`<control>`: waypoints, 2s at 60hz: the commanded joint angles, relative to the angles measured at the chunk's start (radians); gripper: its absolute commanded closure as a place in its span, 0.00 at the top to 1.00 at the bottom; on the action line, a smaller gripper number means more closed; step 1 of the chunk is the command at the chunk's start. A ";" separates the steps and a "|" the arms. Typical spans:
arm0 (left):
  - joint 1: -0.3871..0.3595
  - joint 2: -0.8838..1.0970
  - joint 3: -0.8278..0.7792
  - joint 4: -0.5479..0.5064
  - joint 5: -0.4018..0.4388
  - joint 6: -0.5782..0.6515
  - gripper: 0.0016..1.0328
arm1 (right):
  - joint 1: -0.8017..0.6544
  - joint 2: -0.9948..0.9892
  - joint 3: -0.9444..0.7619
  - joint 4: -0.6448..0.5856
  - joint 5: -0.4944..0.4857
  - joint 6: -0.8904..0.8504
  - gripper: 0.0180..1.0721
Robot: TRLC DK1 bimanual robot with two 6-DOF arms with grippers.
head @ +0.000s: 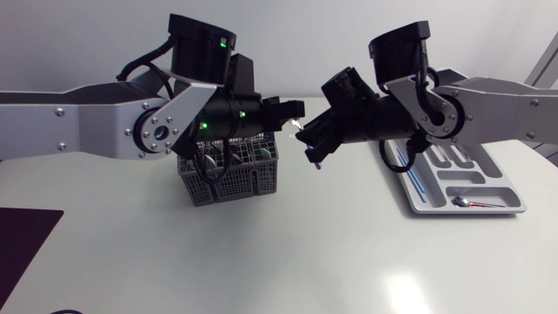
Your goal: Unload the cutlery basket into the drawer organizer.
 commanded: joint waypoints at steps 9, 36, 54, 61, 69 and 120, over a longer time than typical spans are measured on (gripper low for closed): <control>-0.001 -0.028 0.008 0.005 0.009 -0.023 0.03 | 0.009 0.026 0.018 0.046 0.011 0.013 0.05; 0.005 -0.063 0.013 0.072 0.021 -0.020 0.34 | -0.005 0.023 -0.002 0.013 -0.033 -0.006 0.05; 0.057 -0.100 0.053 0.101 0.004 -0.014 0.51 | -0.051 -0.001 -0.031 -0.063 -0.118 -0.085 0.05; 0.086 -0.115 0.065 0.097 -0.002 0.020 0.53 | -0.109 -0.009 -0.036 -0.132 -0.188 -0.157 0.05; 0.123 -0.117 0.066 0.078 -0.003 0.095 0.58 | -0.198 -0.006 -0.034 -0.244 -0.268 -0.292 0.05; 0.095 -0.036 0.000 -0.029 0.017 0.580 0.66 | -0.867 0.227 0.059 -0.681 -0.197 -1.356 0.05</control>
